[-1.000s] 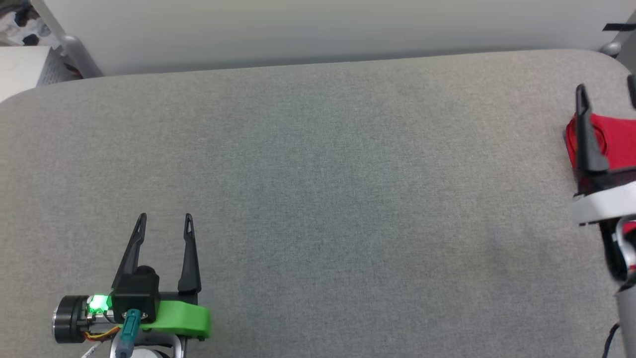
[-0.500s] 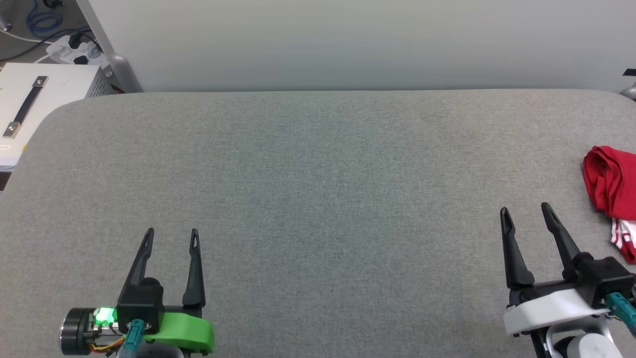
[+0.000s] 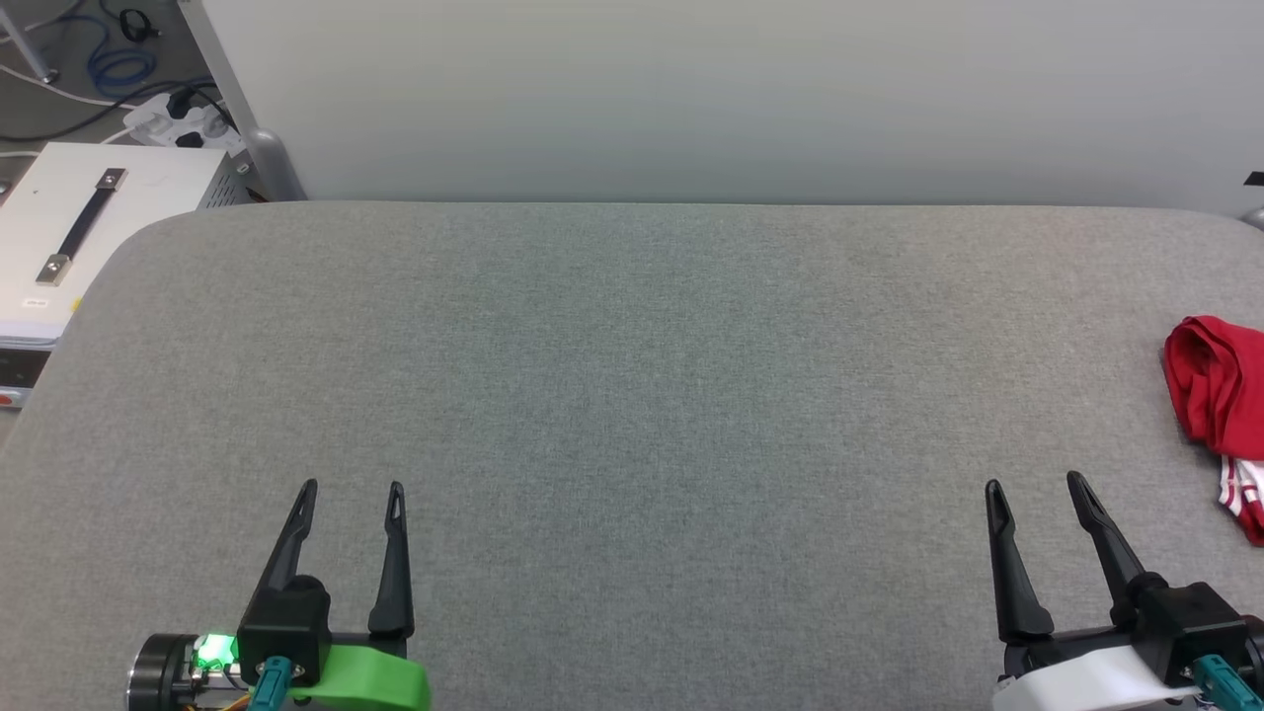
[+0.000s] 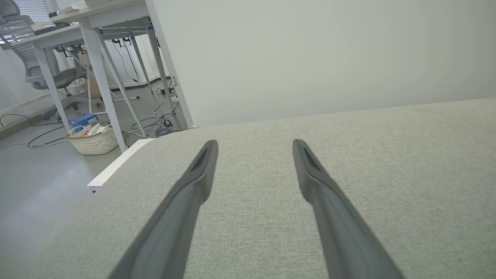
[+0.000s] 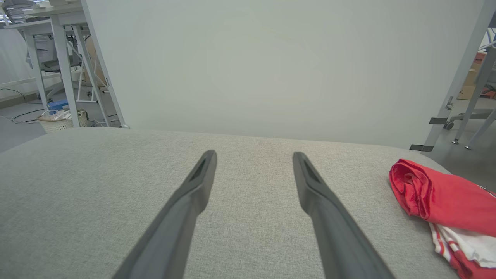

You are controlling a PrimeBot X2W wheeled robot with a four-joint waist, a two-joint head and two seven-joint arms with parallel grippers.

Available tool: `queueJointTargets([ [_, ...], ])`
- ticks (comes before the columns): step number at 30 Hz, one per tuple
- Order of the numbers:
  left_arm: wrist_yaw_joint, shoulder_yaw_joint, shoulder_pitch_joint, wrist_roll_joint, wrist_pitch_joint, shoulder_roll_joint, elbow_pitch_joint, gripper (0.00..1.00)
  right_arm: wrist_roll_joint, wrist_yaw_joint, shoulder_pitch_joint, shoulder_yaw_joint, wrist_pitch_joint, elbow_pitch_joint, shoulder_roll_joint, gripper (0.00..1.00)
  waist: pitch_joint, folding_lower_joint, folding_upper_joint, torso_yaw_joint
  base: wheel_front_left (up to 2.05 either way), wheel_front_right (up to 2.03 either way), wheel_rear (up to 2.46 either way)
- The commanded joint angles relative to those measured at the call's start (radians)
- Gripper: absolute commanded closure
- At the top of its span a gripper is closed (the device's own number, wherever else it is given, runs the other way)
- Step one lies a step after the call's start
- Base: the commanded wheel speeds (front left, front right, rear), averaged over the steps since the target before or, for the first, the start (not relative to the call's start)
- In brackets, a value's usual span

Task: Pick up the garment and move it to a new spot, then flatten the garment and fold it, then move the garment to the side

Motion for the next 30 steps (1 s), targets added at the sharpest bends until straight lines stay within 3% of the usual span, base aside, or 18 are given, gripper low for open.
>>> queueJointTargets([
  [1, -0.008, 0.003, 0.013, 0.001, -0.006, -0.007, -0.004, 0.0, -0.009, -0.001, 0.014, -0.001, -0.005, -0.01, 0.004, 0.0, -0.003, 0.0001, 0.0, 0.001, 0.0, 0.0, 0.0],
  [15, -0.028, 0.014, 0.026, -0.001, -0.006, -0.014, -0.008, 0.0, -0.022, -0.001, 0.028, 0.011, -0.003, -0.02, 0.013, 0.0, -0.004, 0.0001, 0.0, 0.002, 0.0, 0.0, 0.0],
  [16, -0.025, 0.011, 0.01, 0.0, 0.0, -0.007, -0.003, 1.0, -0.019, 0.0, 0.016, 0.01, 0.0, -0.019, 0.008, 1.0, -0.004, 0.0001, 0.0, 0.002, 0.0, 0.0, 0.0],
  [30, -0.027, 0.015, 0.0, 0.003, 0.023, -0.015, -0.001, 1.0, -0.023, 0.0, 0.003, 0.009, 0.022, -0.012, 0.008, 1.0, -0.005, 0.0001, 0.0, -0.004, 0.0, 0.0, 0.0],
])
